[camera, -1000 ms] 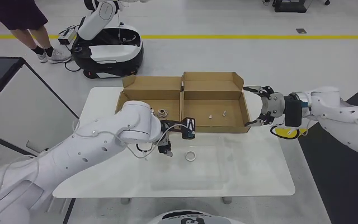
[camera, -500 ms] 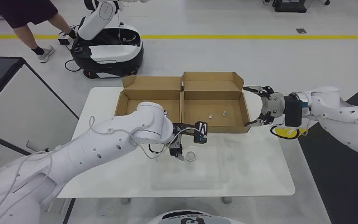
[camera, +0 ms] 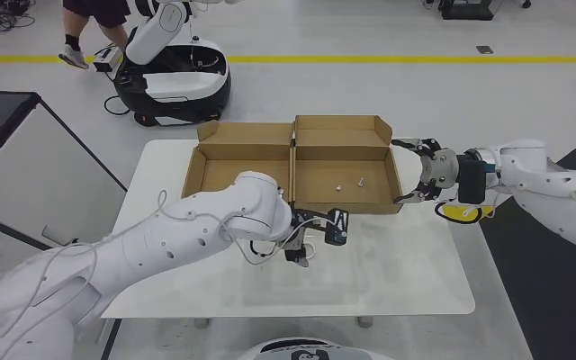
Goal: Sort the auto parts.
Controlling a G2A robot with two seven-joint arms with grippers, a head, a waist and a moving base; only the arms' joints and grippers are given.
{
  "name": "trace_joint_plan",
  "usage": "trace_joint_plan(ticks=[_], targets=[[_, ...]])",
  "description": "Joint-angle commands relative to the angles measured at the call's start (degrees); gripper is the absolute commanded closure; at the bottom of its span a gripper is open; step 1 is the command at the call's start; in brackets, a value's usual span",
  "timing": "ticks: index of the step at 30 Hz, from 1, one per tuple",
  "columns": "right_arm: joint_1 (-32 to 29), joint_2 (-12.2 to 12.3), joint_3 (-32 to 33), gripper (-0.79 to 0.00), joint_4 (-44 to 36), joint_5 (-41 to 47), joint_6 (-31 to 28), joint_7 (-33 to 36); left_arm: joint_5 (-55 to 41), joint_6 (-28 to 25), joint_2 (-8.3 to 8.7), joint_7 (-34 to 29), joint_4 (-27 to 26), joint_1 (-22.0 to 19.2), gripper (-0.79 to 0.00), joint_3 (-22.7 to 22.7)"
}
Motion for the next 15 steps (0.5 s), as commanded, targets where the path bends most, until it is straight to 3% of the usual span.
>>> trace_joint_plan(ticks=[1, 15], targets=[[0.0, 0.0, 0.0, -0.785, 0.0, 0.0, 0.0, 0.0, 0.1, 0.1, -0.07, -0.1, -0.3, 0.3, -0.582, 0.0], [0.0, 0.0, 0.0, -0.785, 0.0, 0.0, 0.0, 0.0, 2.0, 0.7, -0.07, 0.3, -1.1, 3.4, -0.52, 0.1]])
